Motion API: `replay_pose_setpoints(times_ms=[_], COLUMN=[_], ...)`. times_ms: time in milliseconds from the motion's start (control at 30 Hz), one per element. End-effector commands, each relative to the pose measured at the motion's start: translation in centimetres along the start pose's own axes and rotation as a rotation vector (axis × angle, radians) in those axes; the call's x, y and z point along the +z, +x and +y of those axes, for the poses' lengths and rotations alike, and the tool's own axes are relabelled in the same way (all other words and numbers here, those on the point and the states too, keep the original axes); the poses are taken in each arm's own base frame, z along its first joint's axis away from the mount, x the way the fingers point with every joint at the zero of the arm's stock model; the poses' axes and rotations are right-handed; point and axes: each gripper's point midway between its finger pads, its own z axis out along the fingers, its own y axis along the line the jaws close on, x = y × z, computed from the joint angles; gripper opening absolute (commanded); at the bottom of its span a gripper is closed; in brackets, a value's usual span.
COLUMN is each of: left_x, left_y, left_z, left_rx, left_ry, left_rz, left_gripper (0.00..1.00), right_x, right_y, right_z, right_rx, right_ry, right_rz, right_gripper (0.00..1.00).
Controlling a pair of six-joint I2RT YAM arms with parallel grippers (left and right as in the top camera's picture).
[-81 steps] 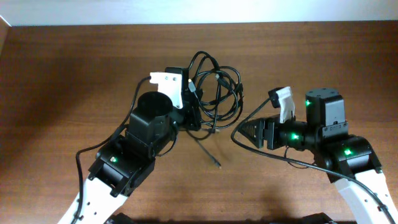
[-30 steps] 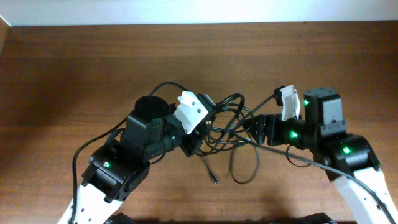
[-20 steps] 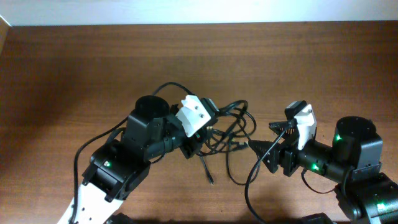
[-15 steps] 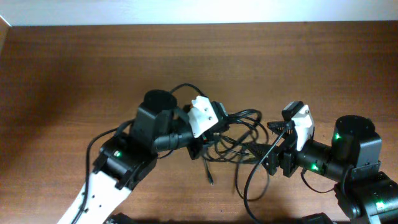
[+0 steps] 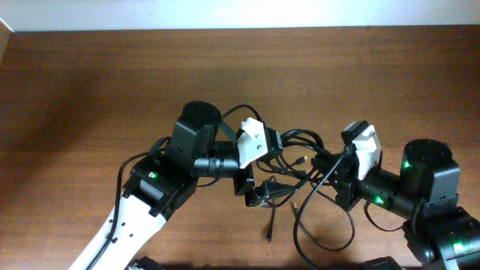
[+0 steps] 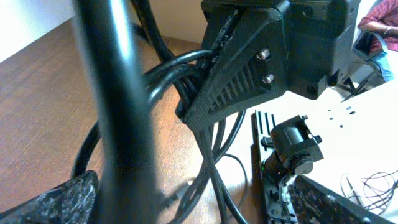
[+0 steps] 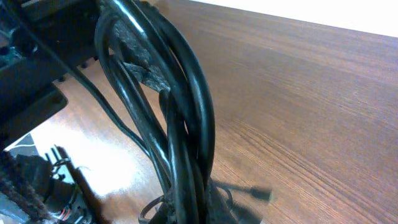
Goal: Untangle cables
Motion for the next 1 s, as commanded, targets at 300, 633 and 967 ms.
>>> replay_pose_setpoints(times_ms=[300,633,967], left_x=[-6.2,-6.0,-1.5], left_y=[1.0,-0.8,1.1], left_z=[5.3,1.8,-0.3], left_rx=[-0.113,0.172,0.167], left_ry=[-0.565,-0.405,-0.073], left_rz=[0.089,0.067,0.079], left_gripper=[0.99,0.99,0.61], right_x=[-0.8,-0.3,-0.9], right_y=[0.1,1.4,1.9], right_z=[-4.5,1.3,4.9], right_rx=[0.126,-0.157,-0.235], right_ry=[0.265,-0.079,-0.290], right_rz=[-0.012,0.048,0.033], right_gripper=[0.04,0.04,0.04])
